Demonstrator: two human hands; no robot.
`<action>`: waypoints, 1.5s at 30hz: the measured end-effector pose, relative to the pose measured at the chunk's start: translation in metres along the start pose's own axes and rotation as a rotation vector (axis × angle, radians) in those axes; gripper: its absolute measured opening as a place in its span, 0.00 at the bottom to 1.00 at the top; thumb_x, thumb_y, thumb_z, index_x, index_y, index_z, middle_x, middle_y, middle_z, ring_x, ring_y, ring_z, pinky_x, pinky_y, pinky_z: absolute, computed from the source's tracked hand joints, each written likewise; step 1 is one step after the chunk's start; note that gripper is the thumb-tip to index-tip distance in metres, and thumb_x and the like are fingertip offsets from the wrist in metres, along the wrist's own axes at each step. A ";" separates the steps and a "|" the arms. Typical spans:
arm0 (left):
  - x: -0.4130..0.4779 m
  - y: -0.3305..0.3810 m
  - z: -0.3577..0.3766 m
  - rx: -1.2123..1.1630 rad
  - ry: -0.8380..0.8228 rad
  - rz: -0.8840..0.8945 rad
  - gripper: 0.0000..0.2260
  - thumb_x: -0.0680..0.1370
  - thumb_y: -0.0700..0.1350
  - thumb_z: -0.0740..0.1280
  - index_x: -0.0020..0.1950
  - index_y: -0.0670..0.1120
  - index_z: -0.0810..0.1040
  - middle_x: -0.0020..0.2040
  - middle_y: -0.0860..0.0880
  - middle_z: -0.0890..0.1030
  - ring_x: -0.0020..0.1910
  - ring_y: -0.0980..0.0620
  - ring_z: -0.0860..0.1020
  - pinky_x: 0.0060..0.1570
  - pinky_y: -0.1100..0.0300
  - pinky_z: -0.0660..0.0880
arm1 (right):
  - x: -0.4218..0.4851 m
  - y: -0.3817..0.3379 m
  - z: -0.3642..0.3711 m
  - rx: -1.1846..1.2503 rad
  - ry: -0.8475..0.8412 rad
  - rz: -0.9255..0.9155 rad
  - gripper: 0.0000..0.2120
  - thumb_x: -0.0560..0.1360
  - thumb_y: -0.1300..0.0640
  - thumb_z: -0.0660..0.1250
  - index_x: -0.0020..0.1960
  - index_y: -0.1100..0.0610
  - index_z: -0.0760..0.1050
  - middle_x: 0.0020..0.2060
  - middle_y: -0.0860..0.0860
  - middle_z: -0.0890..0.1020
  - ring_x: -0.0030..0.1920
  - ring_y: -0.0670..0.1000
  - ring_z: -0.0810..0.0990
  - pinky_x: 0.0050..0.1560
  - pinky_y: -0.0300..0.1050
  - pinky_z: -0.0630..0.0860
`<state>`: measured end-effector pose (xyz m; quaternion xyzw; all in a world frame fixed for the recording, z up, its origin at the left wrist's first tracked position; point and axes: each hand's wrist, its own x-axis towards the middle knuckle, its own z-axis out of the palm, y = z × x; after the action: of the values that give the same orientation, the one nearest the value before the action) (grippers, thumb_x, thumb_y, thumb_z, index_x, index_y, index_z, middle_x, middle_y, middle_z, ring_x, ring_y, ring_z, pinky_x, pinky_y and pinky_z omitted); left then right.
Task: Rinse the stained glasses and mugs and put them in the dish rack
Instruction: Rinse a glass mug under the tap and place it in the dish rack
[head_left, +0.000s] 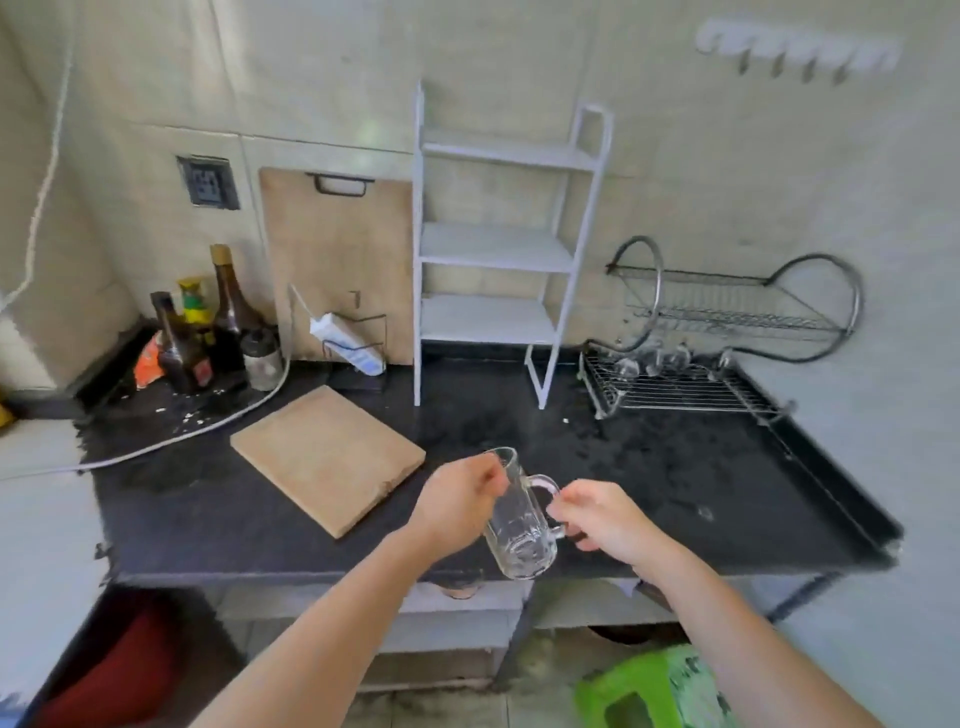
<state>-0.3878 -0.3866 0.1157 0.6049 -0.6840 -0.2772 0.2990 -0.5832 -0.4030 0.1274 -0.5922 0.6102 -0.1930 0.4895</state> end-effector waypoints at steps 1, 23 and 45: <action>0.014 0.008 0.010 0.004 -0.016 0.020 0.09 0.79 0.42 0.61 0.39 0.43 0.73 0.34 0.50 0.76 0.34 0.52 0.71 0.38 0.55 0.68 | 0.005 0.007 -0.014 -0.011 0.014 0.019 0.07 0.76 0.55 0.67 0.48 0.59 0.78 0.40 0.51 0.80 0.40 0.49 0.77 0.43 0.44 0.75; 0.262 0.096 0.166 -0.898 -0.762 -0.310 0.15 0.82 0.52 0.59 0.59 0.44 0.78 0.52 0.47 0.84 0.53 0.51 0.81 0.62 0.56 0.69 | 0.111 0.091 -0.235 0.835 0.322 0.072 0.39 0.57 0.64 0.76 0.66 0.50 0.68 0.60 0.60 0.78 0.53 0.62 0.82 0.50 0.55 0.80; 0.397 0.060 0.271 0.049 -0.067 -0.130 0.10 0.80 0.44 0.62 0.58 0.48 0.81 0.54 0.51 0.81 0.56 0.49 0.75 0.55 0.59 0.73 | 0.294 0.129 -0.330 0.244 0.404 0.174 0.09 0.80 0.58 0.61 0.46 0.62 0.77 0.37 0.57 0.84 0.28 0.50 0.77 0.28 0.39 0.76</action>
<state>-0.6643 -0.7695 0.0083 0.6455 -0.6595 -0.2996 0.2423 -0.8722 -0.7561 0.0608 -0.4233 0.7166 -0.3368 0.4402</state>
